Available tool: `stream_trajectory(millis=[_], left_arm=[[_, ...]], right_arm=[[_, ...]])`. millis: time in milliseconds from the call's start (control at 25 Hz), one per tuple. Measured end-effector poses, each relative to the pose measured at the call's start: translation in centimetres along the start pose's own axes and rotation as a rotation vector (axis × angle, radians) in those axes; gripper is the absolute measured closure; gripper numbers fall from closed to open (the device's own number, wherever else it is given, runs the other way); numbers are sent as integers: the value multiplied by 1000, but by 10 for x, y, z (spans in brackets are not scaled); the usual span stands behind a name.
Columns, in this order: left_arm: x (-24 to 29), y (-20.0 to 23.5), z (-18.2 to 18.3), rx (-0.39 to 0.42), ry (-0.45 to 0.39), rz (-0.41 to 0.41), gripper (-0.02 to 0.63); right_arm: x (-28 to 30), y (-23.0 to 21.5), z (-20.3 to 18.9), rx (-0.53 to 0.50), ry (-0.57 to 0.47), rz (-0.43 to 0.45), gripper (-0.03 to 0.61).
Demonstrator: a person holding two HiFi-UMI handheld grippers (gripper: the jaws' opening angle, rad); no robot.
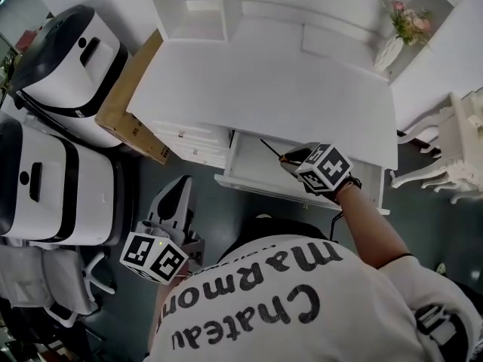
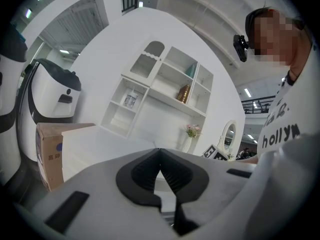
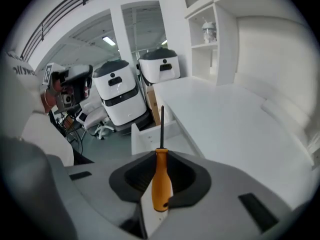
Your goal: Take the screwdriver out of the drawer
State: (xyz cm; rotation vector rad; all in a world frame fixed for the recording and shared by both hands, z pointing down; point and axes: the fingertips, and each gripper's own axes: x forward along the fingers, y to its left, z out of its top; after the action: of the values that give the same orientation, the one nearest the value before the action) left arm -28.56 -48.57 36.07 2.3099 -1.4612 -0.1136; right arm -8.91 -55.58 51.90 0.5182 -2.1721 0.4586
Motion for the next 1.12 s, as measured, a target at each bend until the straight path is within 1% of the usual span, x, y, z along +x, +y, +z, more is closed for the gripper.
stream_trajectory(millis=[120,280,560,800,960,1120], left_arm=[[-6,-6,4,12,-8,-27,591],[-16,-16,4,25,-11,-62,591],[-29,-39,6,51,-19,-120,591],[-47,-58,10,55,-47,-155,591],[-65,-66,15,50,-69,-159,591],[-83,-73,17,63,-87,-165,591]], right_arm=[[-23,5,28,52,-128,-35,496],[-53,21,64,114,-301,-54,497],[-100,54,102,131,-505,-104,497],[-139,84,113,160,-640,-144,497],[-157,108,113,178,-720,-169,496],[-170,132,109,196,-781,-195,495]])
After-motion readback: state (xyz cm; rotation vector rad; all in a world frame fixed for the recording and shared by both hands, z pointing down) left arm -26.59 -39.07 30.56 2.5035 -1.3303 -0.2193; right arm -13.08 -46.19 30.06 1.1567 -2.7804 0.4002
